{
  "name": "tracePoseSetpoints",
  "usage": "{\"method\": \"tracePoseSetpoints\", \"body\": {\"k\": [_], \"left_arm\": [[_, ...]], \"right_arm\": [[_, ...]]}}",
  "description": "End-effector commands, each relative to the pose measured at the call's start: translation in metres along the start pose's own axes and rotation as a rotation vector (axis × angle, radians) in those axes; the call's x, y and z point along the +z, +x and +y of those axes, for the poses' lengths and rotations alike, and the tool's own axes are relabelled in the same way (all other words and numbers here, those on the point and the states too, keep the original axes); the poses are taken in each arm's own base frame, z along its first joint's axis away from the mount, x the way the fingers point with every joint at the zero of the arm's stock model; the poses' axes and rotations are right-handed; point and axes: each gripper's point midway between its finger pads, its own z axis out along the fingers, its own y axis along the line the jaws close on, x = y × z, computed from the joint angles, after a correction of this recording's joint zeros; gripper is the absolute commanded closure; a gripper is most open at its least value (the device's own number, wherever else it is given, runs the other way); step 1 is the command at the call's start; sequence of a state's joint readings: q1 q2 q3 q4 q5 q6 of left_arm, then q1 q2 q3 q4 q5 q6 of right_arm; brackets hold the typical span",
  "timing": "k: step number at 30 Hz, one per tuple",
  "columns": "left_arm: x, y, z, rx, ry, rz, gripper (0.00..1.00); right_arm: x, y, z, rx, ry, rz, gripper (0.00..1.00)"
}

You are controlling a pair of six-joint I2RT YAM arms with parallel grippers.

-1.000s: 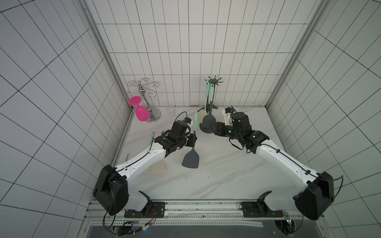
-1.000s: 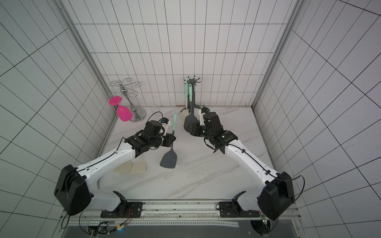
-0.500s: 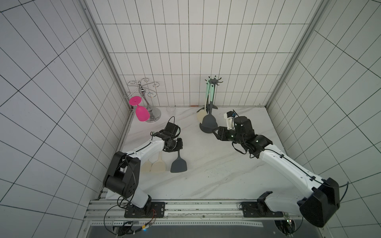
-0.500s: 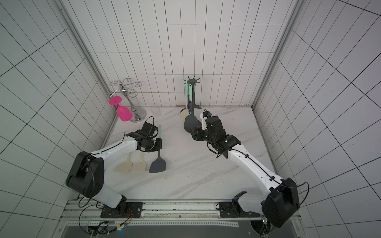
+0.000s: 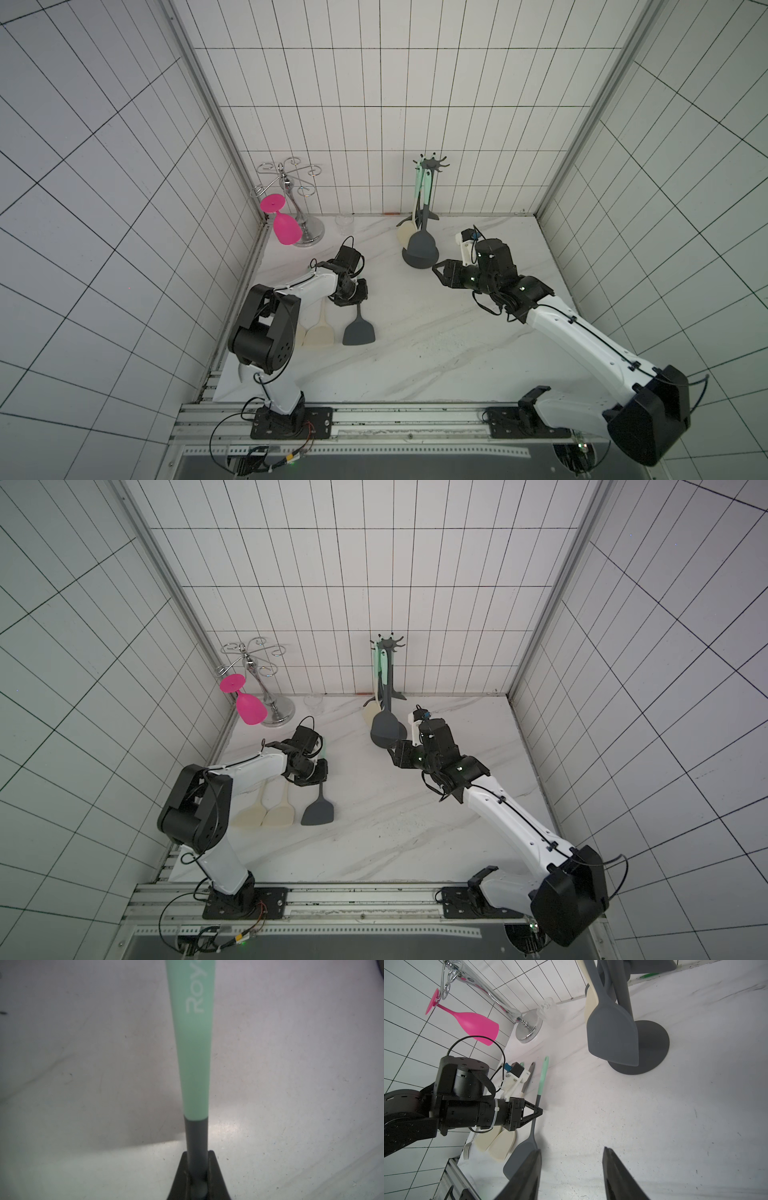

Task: Take the spatula off the kitchen utensil rack
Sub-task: Place the spatula at the center of the board.

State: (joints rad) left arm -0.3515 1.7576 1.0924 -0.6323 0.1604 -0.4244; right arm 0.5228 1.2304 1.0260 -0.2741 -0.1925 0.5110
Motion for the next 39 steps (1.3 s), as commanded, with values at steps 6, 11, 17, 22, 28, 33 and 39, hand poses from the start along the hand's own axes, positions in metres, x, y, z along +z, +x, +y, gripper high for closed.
{"method": "tracePoseSetpoints", "body": {"k": [6, 11, 17, 22, 28, 33, 39], "left_arm": [[0.006, 0.005, 0.021, 0.048, -0.066, 0.019, 1.00], [0.011, 0.002, 0.025, 0.031, -0.061, 0.020, 1.00], [0.018, 0.004, 0.032, 0.003, -0.069, 0.028, 1.00], [0.025, 0.009, 0.035, -0.012, -0.076, 0.036, 1.00], [0.025, 0.009, 0.037, -0.005, -0.084, 0.048, 0.83], [0.018, 0.006, 0.035, -0.005, -0.082, 0.031, 0.71], [0.007, 0.001, 0.030, -0.006, -0.070, 0.011, 0.60]], "right_arm": [[0.003, 0.008, -0.010, 0.000, 0.013, 0.025, 0.49], [0.005, 0.008, -0.009, 0.001, 0.011, 0.031, 0.49], [0.006, 0.009, -0.011, 0.002, 0.019, 0.033, 0.49], [0.007, 0.009, -0.011, 0.001, 0.018, 0.038, 0.49], [0.009, 0.011, -0.013, 0.002, 0.024, 0.041, 0.49], [0.008, 0.005, -0.008, -0.001, 0.011, 0.033, 0.49], [0.001, -0.002, -0.008, -0.013, 0.020, 0.013, 0.49]]}}
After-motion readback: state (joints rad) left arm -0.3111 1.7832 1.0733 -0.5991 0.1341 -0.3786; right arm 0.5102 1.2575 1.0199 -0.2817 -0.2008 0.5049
